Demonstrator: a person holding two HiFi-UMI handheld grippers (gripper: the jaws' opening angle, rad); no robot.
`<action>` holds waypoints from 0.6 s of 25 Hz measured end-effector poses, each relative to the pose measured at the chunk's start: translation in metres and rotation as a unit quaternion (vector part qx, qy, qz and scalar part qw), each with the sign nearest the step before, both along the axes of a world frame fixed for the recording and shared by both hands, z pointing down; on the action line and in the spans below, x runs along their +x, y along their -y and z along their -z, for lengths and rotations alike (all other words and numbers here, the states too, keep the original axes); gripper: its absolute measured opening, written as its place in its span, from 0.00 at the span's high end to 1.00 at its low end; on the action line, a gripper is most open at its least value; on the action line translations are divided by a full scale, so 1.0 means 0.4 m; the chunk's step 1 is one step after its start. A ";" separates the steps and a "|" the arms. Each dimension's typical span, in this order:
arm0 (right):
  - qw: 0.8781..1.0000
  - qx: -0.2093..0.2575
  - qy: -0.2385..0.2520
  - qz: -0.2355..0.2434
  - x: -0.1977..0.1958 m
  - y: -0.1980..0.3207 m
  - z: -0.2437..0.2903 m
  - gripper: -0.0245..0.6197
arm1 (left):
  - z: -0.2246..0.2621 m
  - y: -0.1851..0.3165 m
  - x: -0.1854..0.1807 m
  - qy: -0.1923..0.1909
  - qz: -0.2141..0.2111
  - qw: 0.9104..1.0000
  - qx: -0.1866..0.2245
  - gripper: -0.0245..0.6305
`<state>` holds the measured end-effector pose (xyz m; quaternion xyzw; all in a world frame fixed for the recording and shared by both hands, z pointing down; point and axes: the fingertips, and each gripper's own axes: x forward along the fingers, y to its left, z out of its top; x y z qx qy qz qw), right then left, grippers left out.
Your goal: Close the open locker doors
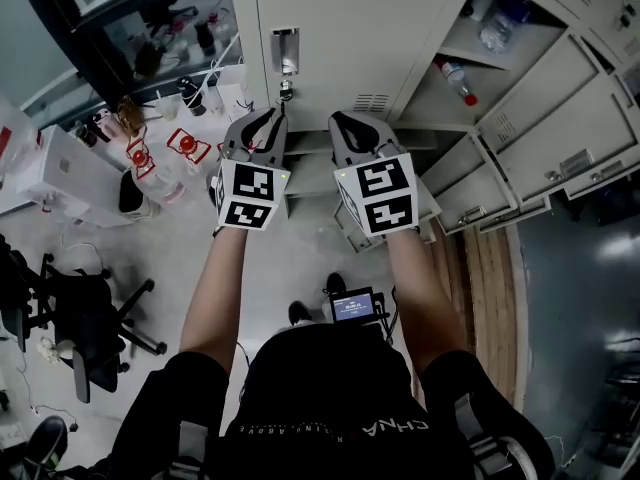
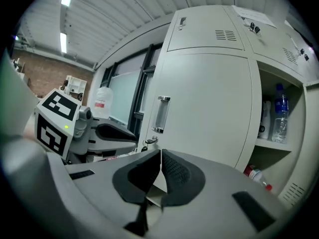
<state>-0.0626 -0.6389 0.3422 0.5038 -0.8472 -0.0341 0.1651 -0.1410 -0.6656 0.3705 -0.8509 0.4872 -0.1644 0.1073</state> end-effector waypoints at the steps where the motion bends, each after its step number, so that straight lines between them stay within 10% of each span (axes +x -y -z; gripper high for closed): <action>1: 1.000 0.000 0.000 0.001 0.005 -0.002 -0.002 0.91 | 0.005 0.005 0.007 0.008 0.003 1.000 0.003 0.86; 6: 1.000 -0.001 0.014 0.007 0.024 0.008 0.006 0.91 | 0.021 0.034 0.047 0.114 0.008 0.993 0.038 0.86; 15: 0.999 0.002 0.032 0.028 0.071 0.048 0.025 0.91 | 0.007 0.060 0.088 0.300 0.013 0.952 0.055 0.86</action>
